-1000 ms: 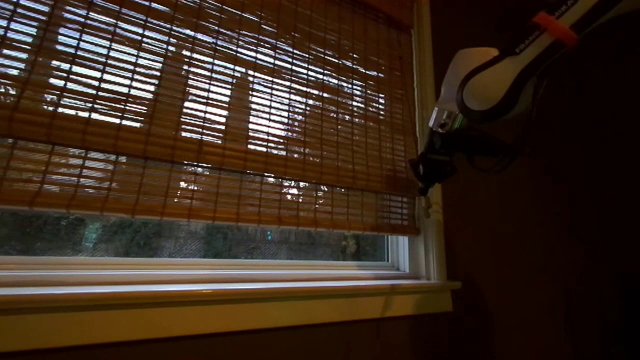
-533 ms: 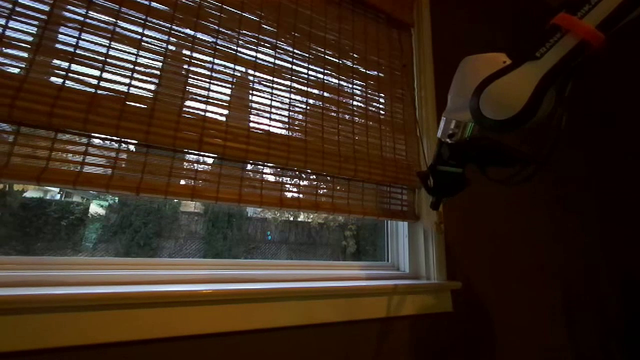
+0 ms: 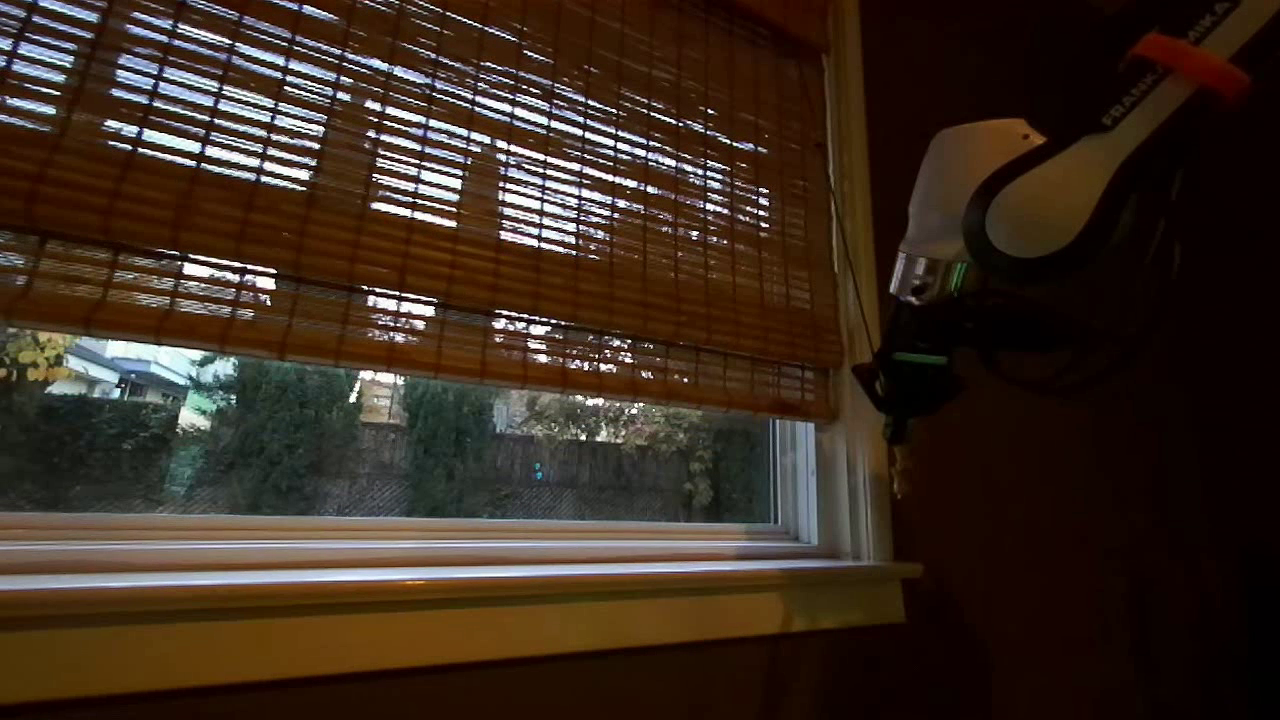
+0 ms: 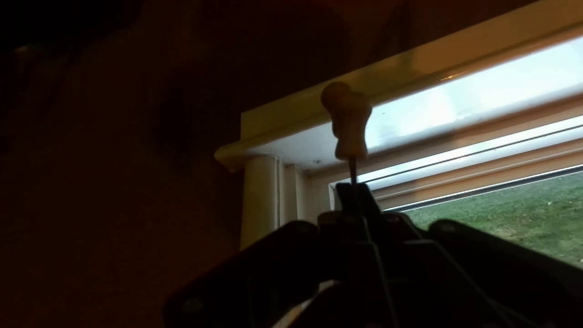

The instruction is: Open the curtain

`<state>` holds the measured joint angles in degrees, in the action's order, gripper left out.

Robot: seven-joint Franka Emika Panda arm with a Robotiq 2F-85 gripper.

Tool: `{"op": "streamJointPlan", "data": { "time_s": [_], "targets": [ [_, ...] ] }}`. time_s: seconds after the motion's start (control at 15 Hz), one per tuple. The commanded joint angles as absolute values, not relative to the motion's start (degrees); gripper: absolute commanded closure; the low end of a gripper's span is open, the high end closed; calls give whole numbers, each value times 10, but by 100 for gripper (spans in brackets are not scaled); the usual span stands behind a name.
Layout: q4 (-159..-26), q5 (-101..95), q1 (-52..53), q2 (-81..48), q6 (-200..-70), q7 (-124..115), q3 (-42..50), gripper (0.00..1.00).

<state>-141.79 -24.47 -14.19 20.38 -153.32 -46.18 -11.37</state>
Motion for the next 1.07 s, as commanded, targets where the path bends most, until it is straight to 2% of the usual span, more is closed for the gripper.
{"op": "streamJointPlan", "data": {
  "time_s": [0.0,1.0],
  "targets": [
    [-1418,-244,-139,204,-1532,-461,-111,98],
    [-1420,-262,-163,39,-1607,-440,-111,99]
  ]
}}
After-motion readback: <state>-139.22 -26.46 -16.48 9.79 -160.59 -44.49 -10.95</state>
